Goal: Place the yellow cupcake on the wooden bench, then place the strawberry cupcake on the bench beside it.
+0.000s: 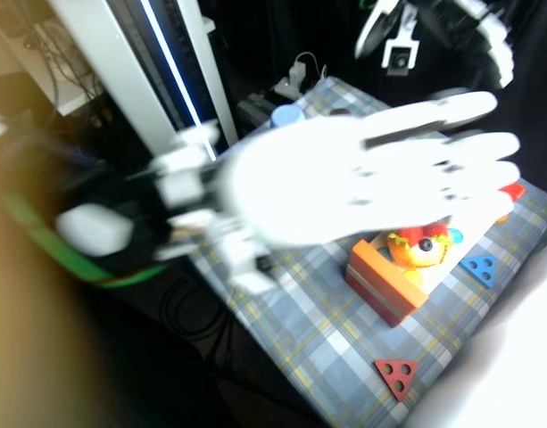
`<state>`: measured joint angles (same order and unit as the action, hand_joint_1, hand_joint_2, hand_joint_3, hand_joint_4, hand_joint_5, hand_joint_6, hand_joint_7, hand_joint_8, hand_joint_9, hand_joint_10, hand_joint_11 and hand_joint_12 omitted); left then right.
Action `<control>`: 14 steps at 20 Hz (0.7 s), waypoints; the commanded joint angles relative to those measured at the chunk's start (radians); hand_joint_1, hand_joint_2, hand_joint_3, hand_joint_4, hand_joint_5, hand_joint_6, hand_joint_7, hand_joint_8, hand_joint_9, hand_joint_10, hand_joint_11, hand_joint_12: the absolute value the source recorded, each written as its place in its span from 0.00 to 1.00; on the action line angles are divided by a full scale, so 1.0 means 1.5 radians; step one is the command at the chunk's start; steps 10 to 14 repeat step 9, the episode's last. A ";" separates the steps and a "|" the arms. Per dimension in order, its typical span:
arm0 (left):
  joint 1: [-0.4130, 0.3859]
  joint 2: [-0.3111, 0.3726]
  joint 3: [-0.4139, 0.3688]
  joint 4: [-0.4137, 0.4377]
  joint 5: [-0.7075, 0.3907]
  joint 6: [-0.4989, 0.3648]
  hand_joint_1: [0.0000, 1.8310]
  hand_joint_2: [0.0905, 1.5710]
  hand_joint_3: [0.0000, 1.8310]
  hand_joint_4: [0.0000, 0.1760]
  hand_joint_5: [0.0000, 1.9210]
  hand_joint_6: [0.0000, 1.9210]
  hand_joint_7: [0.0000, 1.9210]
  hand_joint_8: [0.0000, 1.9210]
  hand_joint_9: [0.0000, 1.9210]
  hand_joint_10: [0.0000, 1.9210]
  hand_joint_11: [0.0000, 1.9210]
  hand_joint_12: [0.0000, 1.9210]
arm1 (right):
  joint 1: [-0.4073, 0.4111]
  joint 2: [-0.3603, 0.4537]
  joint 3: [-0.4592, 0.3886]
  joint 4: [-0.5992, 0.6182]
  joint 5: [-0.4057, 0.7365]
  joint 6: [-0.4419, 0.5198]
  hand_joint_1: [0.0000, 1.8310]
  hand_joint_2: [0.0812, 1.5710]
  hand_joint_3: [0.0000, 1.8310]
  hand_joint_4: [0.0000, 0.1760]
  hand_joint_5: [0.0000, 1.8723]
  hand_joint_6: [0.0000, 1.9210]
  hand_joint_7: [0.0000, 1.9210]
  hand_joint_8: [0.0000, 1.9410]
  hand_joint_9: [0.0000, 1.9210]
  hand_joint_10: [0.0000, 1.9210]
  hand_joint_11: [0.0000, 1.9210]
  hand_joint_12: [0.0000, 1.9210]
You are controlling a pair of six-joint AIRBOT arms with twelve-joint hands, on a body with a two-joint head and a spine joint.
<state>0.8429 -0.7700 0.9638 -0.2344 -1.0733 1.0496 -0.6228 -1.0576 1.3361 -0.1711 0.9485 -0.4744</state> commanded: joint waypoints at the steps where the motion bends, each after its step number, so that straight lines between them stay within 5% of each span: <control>1: 0.008 0.002 -0.001 0.019 -0.142 -0.040 0.44 0.47 0.00 0.46 0.00 0.00 0.00 0.00 0.00 0.00 0.00 0.00 | -0.017 0.013 -0.028 0.038 0.184 -0.002 0.48 0.50 0.00 0.87 0.01 0.00 0.00 0.00 0.00 0.00 0.00 0.01; 2: 0.023 0.002 -0.001 0.021 -0.179 -0.072 0.38 0.49 0.01 0.85 0.00 0.00 0.00 0.00 0.00 0.00 0.00 0.00 | -0.058 0.029 -0.052 0.065 0.240 -0.007 0.50 0.51 0.00 0.92 0.01 0.00 0.00 0.00 0.00 0.00 0.00 0.00; 3: 0.037 0.001 0.000 0.024 -0.208 -0.099 0.38 0.55 0.00 0.83 0.00 0.00 0.01 0.01 0.02 0.02 0.00 0.17 | -0.097 0.040 -0.070 0.090 0.287 -0.010 0.48 0.51 0.00 0.94 0.00 0.00 0.00 0.00 0.00 0.00 0.00 0.00; 4: 0.053 -0.001 0.000 0.028 -0.237 -0.128 0.35 0.55 0.00 0.69 0.00 0.00 0.03 0.00 0.05 0.01 0.00 0.36 | -0.143 0.047 -0.088 0.123 0.349 -0.010 0.45 0.49 0.00 0.99 0.01 0.00 0.01 0.01 0.00 0.00 0.00 0.00; 5: 0.063 -0.005 0.001 0.030 -0.258 -0.147 0.35 0.55 0.00 0.69 0.00 0.00 0.03 0.00 0.05 0.01 0.00 0.36 | -0.171 0.049 -0.100 0.144 0.391 -0.010 0.45 0.49 0.00 0.99 0.01 0.00 0.01 0.01 0.00 0.00 0.00 0.00; 6: 0.074 -0.008 0.002 0.030 -0.284 -0.165 0.24 0.66 0.01 0.76 0.00 0.00 0.04 0.00 0.05 0.00 0.00 0.35 | -0.195 0.052 -0.114 0.161 0.432 -0.010 0.41 0.54 0.01 0.80 0.01 0.00 0.04 0.00 0.03 0.01 0.03 0.02; 7: 0.080 -0.008 0.001 0.030 -0.303 -0.176 0.24 0.66 0.01 0.76 0.00 0.00 0.04 0.00 0.05 0.00 0.00 0.35 | -0.209 0.054 -0.122 0.168 0.462 -0.009 0.41 0.54 0.01 0.80 0.01 0.00 0.04 0.00 0.03 0.01 0.03 0.02; 8: 0.089 -0.009 0.000 0.030 -0.331 -0.192 0.23 0.71 0.01 0.64 0.02 0.00 0.06 0.00 0.03 0.00 0.00 0.13 | -0.224 0.055 -0.131 0.171 0.497 -0.004 0.42 0.64 0.01 0.30 0.11 0.01 0.12 0.00 0.12 0.01 0.11 0.04; 9: 0.092 -0.012 0.000 0.031 -0.350 -0.202 0.23 0.71 0.00 0.93 0.06 0.01 0.07 0.00 0.03 0.00 0.00 0.10 | -0.233 0.055 -0.135 0.171 0.526 0.005 0.34 0.70 0.02 0.18 0.12 0.01 0.11 0.00 0.13 0.00 0.10 0.04; 14: 0.092 -0.012 0.000 0.031 -0.350 -0.202 0.23 0.71 0.00 0.93 0.06 0.01 0.07 0.00 0.03 0.00 0.00 0.10 | -0.233 0.055 -0.135 0.171 0.526 0.005 0.34 0.70 0.02 0.18 0.12 0.01 0.11 0.00 0.13 0.00 0.10 0.04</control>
